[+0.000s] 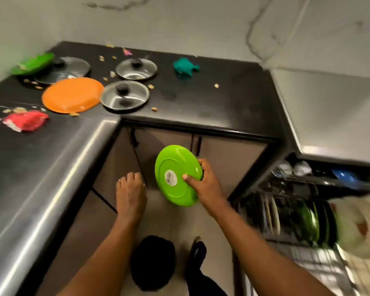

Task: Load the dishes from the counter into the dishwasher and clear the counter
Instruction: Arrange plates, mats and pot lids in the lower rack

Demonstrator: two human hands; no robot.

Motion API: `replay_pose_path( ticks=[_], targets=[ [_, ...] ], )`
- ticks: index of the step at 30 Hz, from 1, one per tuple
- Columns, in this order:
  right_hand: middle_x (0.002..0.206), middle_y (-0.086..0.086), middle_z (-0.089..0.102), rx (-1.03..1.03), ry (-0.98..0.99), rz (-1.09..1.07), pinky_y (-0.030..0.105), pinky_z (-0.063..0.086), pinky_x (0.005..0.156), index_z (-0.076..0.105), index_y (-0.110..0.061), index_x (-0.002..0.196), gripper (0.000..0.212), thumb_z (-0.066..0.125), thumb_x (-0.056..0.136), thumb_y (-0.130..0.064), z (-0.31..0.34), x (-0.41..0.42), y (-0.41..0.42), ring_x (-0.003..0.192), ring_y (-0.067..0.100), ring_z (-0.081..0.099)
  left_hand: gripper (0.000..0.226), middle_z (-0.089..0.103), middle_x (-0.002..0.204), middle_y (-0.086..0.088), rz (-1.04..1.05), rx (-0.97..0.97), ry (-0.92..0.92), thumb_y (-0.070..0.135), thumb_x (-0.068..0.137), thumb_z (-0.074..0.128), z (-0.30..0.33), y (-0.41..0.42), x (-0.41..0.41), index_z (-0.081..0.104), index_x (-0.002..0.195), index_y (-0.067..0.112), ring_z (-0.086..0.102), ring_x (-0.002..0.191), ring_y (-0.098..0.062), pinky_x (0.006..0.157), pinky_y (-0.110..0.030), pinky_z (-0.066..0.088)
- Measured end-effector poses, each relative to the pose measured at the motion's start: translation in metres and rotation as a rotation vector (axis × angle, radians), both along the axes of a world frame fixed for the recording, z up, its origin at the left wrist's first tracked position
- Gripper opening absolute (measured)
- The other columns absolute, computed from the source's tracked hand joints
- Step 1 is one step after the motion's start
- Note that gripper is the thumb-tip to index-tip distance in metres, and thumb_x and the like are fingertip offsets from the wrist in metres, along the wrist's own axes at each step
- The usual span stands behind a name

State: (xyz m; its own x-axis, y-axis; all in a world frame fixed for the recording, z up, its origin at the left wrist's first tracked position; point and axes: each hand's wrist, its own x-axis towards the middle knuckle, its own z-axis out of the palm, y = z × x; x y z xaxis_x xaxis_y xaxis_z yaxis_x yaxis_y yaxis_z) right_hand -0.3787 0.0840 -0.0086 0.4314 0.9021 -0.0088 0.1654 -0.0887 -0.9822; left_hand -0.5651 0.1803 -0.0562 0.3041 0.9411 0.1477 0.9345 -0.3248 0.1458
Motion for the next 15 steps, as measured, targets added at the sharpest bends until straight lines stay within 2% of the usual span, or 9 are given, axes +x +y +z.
replay_pose_path(
  ticks=[2,5,8,11,15],
  targets=[
    [0.089,-0.005,0.063,-0.083,0.005,-0.071,0.032,0.049,0.075,0.053,-0.020,0.100,0.027,0.072,0.081,-0.017,-0.023,0.010,-0.056,0.079,0.008,0.058,0.017,0.060,0.094,-0.018,-0.065,-0.151,0.084,0.007,0.079,0.068,-0.016,-0.043,0.012,0.060,0.095,0.005,0.057,0.084,-0.038,0.074,-0.044,0.047],
    [0.086,-0.003,0.065,-0.179,-0.003,-0.193,0.034,0.049,0.075,0.054,-0.019,0.100,0.027,0.071,0.080,-0.024,-0.051,0.028,-0.134,0.080,0.015,0.061,0.025,0.056,0.113,-0.013,-0.189,-0.333,0.206,0.012,0.090,0.056,-0.039,-0.096,0.035,0.055,0.115,0.007,0.055,0.098,-0.032,0.082,-0.039,0.046],
    [0.084,-0.007,0.065,-0.258,0.015,-0.315,0.023,0.047,0.071,0.055,-0.020,0.098,0.023,0.072,0.083,-0.017,-0.075,0.053,-0.203,0.077,0.003,0.060,0.035,0.052,0.126,-0.009,-0.326,-0.439,0.294,0.015,0.095,0.052,-0.062,-0.140,0.071,0.046,0.129,0.012,0.053,0.110,-0.026,0.090,-0.034,0.046],
    [0.084,-0.008,0.067,-0.338,0.004,-0.432,0.020,0.045,0.067,0.057,-0.022,0.098,0.021,0.073,0.084,-0.018,-0.096,0.081,-0.260,0.077,0.001,0.061,0.035,0.050,0.129,-0.009,-0.420,-0.529,0.346,0.023,0.098,0.049,-0.086,-0.176,0.113,0.044,0.131,0.012,0.052,0.114,-0.028,0.092,-0.035,0.046],
    [0.084,-0.017,0.067,-0.388,0.020,-0.582,0.012,0.043,0.064,0.057,-0.029,0.098,0.021,0.072,0.086,-0.021,-0.127,0.125,-0.317,0.077,-0.005,0.060,0.041,0.048,0.132,-0.010,-0.503,-0.677,0.387,0.029,0.099,0.047,-0.128,-0.223,0.172,0.041,0.136,0.011,0.051,0.118,-0.030,0.094,-0.038,0.046]
  ],
)
